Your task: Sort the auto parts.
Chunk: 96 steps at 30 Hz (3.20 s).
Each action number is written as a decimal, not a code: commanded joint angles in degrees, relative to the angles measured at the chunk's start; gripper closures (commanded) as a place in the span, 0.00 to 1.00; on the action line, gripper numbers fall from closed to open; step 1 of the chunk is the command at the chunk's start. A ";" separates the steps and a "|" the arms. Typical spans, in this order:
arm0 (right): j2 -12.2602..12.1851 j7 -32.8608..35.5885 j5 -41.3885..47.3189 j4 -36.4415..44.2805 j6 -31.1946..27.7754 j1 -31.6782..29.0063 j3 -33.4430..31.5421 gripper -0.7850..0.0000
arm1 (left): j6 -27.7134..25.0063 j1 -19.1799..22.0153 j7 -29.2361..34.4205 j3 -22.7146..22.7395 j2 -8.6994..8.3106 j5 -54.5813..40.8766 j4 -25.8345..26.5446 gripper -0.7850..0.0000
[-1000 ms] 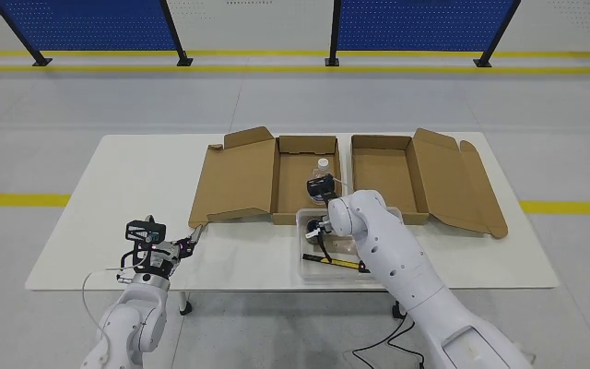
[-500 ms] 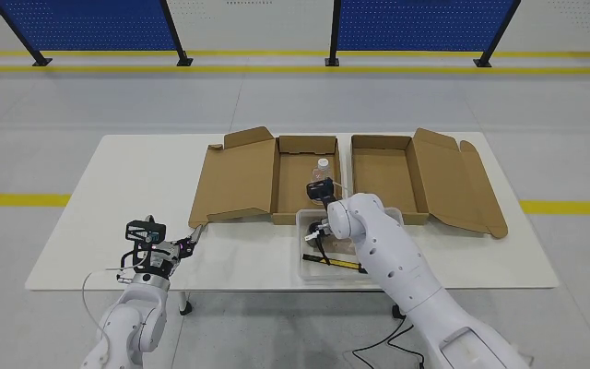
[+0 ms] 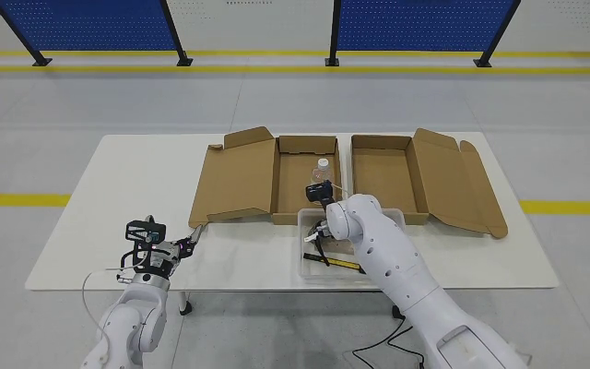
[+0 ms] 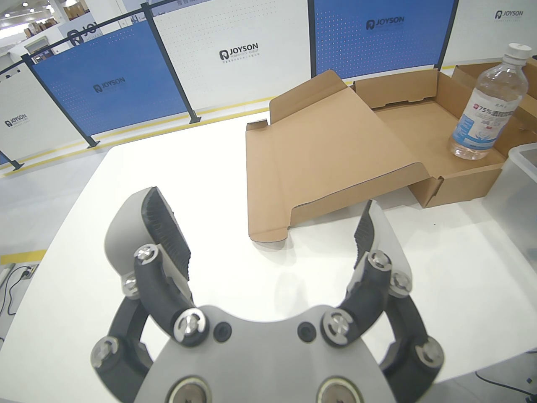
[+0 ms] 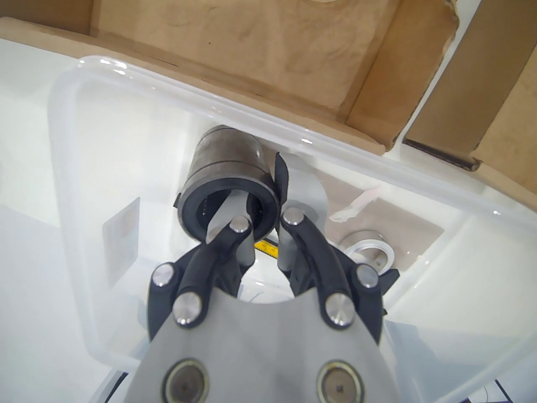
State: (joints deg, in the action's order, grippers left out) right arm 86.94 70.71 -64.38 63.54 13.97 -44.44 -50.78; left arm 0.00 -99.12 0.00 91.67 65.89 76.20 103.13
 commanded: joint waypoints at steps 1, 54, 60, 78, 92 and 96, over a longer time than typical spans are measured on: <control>-0.17 0.04 -0.04 0.97 -0.07 -0.48 -0.62 1.00 | 0.00 0.00 0.00 0.00 0.00 0.00 0.00 0.00; -2.49 -16.42 8.37 7.89 -2.19 1.72 -5.43 1.00 | 0.00 0.00 0.00 0.00 0.00 0.00 0.00 0.00; 0.35 -18.21 10.28 -4.73 -3.09 7.98 0.90 1.00 | 0.00 0.00 0.00 0.00 0.00 0.00 0.00 0.00; 6.78 -23.71 14.47 -25.57 -5.77 15.76 8.43 0.87 | 0.00 0.00 0.00 0.00 0.00 0.00 0.00 0.00; 9.63 -25.25 15.42 -32.61 -7.61 18.20 9.85 0.71 | 0.00 0.00 0.00 0.00 0.00 0.00 0.00 0.00; 10.00 -26.57 14.74 -32.21 -7.79 18.58 9.95 0.63 | 0.00 0.00 0.00 0.00 0.00 0.00 0.00 0.00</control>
State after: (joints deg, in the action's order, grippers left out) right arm 96.86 44.51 -49.29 31.01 6.29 -25.93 -40.91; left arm 0.00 -99.12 0.00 91.67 65.89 76.20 103.13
